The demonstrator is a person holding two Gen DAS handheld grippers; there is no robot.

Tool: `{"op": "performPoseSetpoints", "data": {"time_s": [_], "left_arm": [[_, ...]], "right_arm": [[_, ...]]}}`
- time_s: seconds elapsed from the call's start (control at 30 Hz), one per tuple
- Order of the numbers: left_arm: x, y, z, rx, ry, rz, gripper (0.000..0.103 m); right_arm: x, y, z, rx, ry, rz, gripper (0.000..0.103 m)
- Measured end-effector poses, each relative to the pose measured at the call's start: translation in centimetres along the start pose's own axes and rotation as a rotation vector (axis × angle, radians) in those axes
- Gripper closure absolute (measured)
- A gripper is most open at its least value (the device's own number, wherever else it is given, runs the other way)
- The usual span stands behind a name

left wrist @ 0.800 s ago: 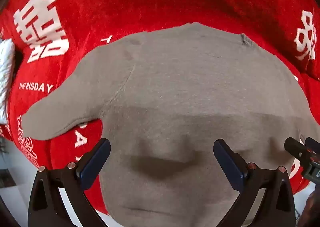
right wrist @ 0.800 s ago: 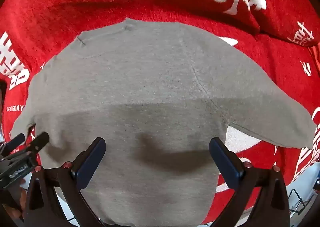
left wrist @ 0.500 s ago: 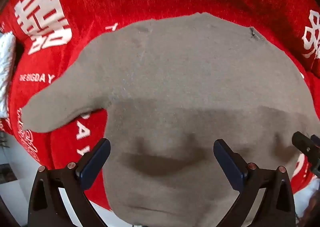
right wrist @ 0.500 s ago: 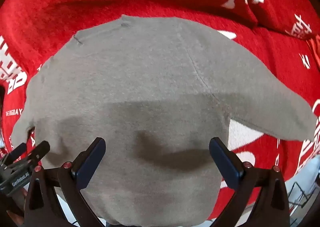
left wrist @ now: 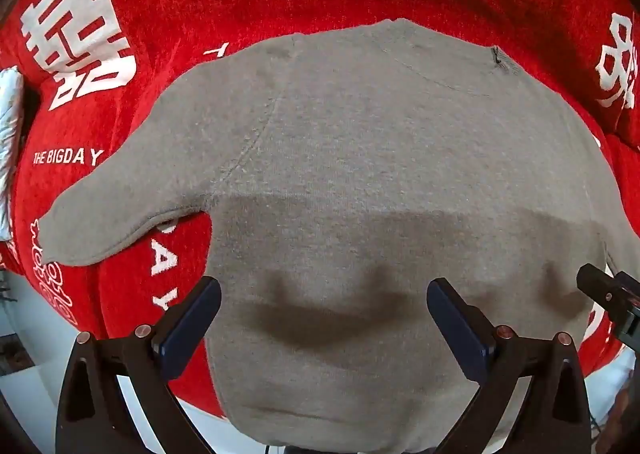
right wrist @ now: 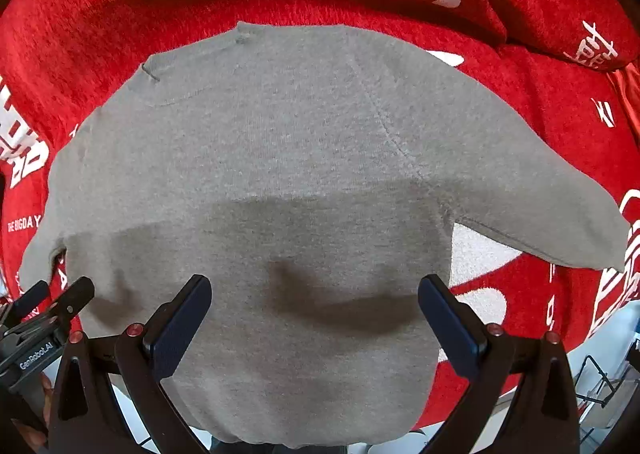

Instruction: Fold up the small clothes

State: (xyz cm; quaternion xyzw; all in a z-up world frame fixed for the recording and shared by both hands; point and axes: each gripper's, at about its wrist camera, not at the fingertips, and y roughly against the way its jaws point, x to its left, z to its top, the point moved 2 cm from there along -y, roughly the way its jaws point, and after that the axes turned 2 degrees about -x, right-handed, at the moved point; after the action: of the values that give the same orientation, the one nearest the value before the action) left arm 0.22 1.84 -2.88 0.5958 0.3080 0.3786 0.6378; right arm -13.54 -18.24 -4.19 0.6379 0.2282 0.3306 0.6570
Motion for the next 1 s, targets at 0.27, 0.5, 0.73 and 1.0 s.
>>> {"op": "performPoseSetpoints", "data": {"time_s": [0.27, 0.5, 0.73, 1.0], "left_arm": [[-0.28, -0.27, 0.23, 0.005, 0.006, 0.008, 0.000], [-0.09, -0.33, 0.40, 0.010, 0.010, 0.005, 0.000], [0.02, -0.48, 0.37, 0.010, 0.007, 0.008, 0.000], [0.33, -0.59, 0.72, 0.014, 0.020, 0.011, 0.000]], "right_arm": [[0.16, 0.12, -0.05, -0.001, -0.014, -0.008, 0.000], [0.13, 0.28, 0.38, 0.000, -0.008, -0.009, 0.000], [0.34, 0.19, 0.58, 0.005, -0.005, -0.013, 0.000], [0.86, 0.15, 0.73, 0.005, 0.005, -0.014, 0.000]]}}
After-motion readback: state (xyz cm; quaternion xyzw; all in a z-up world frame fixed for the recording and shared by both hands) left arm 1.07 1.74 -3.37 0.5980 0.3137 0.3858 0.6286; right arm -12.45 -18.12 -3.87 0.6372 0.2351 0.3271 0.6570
